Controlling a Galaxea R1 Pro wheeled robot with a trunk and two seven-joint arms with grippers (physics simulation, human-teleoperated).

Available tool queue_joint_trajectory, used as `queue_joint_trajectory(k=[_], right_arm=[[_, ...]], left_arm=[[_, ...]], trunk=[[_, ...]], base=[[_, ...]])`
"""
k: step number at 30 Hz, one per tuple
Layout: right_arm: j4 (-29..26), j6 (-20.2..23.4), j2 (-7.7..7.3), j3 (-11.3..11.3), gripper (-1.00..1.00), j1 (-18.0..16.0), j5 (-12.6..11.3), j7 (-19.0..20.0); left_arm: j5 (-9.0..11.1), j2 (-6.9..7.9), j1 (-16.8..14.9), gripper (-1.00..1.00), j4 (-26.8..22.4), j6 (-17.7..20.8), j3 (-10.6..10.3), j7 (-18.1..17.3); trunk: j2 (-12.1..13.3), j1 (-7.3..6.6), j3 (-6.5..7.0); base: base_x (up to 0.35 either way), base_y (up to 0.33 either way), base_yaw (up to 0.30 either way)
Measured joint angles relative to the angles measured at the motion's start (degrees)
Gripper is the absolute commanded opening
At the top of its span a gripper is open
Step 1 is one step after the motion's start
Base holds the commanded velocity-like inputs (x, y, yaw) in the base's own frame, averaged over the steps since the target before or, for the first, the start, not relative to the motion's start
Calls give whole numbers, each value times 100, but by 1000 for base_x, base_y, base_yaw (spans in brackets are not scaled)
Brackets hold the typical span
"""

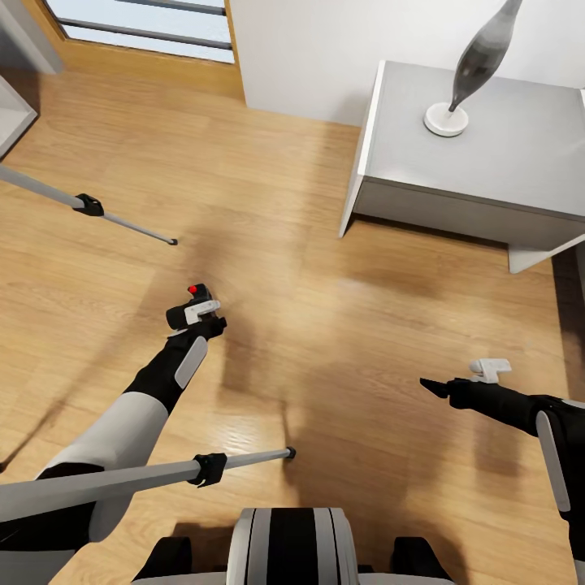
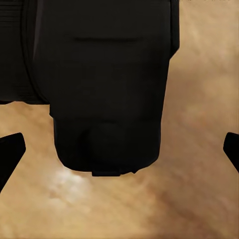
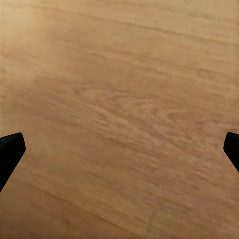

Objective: Attach the digital camera to the camera tripod in the bedroom.

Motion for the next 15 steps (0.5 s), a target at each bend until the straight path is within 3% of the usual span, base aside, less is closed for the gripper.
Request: queue_joint_trajectory(k=[15], right_arm=[[0, 0, 1, -2, 100, 0, -2, 0]], left_arm=[[-8, 8, -51, 100, 136, -1, 12, -9]], trunk=[[0, 0, 0]], base=[[0, 0, 0]])
